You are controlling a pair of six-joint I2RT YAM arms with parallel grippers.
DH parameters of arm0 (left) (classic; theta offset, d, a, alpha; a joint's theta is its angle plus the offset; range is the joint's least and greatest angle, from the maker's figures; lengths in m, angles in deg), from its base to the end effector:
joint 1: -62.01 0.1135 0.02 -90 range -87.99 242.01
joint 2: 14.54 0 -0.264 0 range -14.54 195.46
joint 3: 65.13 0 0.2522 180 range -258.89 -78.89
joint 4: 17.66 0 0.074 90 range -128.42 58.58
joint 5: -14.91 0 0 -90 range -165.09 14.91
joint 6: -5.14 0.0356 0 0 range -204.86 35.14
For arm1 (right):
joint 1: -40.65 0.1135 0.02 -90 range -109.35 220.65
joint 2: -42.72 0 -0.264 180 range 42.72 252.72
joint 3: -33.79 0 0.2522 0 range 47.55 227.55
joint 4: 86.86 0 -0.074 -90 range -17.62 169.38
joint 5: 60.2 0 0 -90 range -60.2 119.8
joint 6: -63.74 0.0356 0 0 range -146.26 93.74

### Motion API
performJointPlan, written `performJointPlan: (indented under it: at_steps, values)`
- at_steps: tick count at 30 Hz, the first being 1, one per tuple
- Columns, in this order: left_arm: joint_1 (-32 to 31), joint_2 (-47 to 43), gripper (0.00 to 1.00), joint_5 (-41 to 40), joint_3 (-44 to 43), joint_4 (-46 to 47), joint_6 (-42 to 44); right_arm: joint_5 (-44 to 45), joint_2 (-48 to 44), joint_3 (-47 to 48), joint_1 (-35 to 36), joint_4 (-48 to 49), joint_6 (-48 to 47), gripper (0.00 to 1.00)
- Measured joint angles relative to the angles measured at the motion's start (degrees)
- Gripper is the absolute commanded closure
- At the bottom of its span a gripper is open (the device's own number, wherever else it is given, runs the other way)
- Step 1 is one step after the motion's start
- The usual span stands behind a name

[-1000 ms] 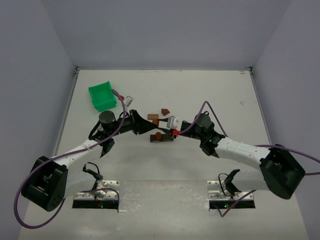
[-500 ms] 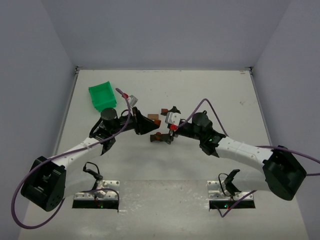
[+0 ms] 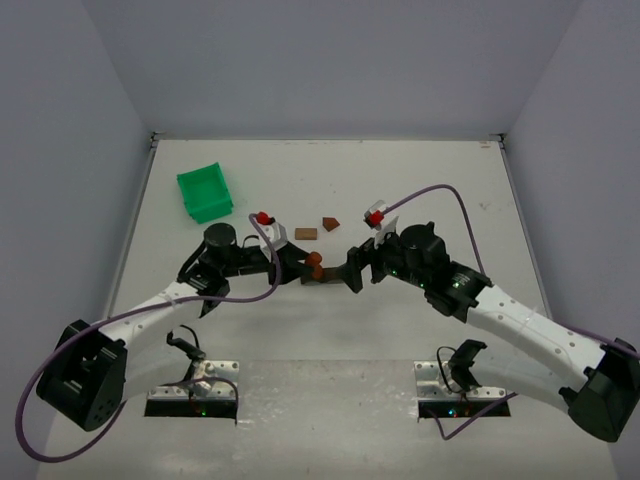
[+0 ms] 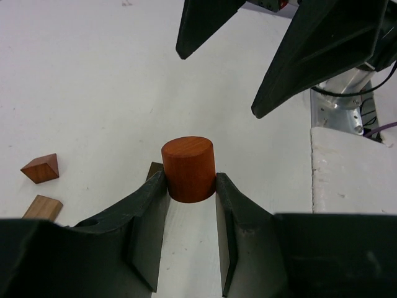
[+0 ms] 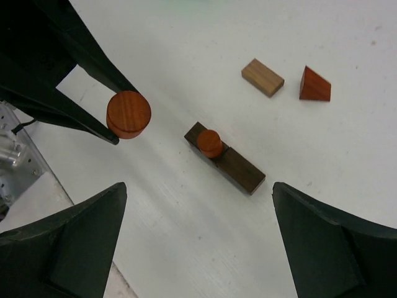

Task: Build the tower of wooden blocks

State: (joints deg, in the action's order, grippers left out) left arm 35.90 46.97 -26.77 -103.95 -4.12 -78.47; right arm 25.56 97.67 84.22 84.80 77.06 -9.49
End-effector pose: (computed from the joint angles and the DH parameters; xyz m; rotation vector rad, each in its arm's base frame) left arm 0.1887 -0.1221 0.2327 1.0725 1.4149 -0.9749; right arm 0.1577 0.1567 0.2712 -0.5255 1.9396 0.7693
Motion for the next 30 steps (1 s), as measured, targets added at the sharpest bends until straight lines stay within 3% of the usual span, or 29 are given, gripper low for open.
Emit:
performJointPlan:
  at_steps: [8, 10, 12, 16, 30]
  values:
    - [-1.2, 4.5, 1.00, 0.4, -2.0, -2.7, 4.6, -5.7, 7.6, 6.3, 0.0, -3.7, 11.2, 0.04]
    - [-1.3, 4.5, 1.00, 0.4, -2.0, -2.8, 5.0, -6.4, 8.0, 6.5, 0.0, -3.4, 12.8, 0.11]
    - [-1.4, 4.5, 1.00, 0.4, -2.0, -2.9, 5.3, -7.0, 8.3, 6.5, 0.0, -3.0, 14.2, 0.26]
    - [-1.7, 4.5, 1.00, 0.4, -2.0, -2.9, 5.5, -7.9, 9.4, 6.6, 0.0, -1.9, 16.4, 0.42]
    - [-2.2, 3.7, 1.00, 0.5, -2.0, -2.7, 5.6, -8.8, 15.7, 8.2, 0.0, 0.1, 19.3, 0.45]
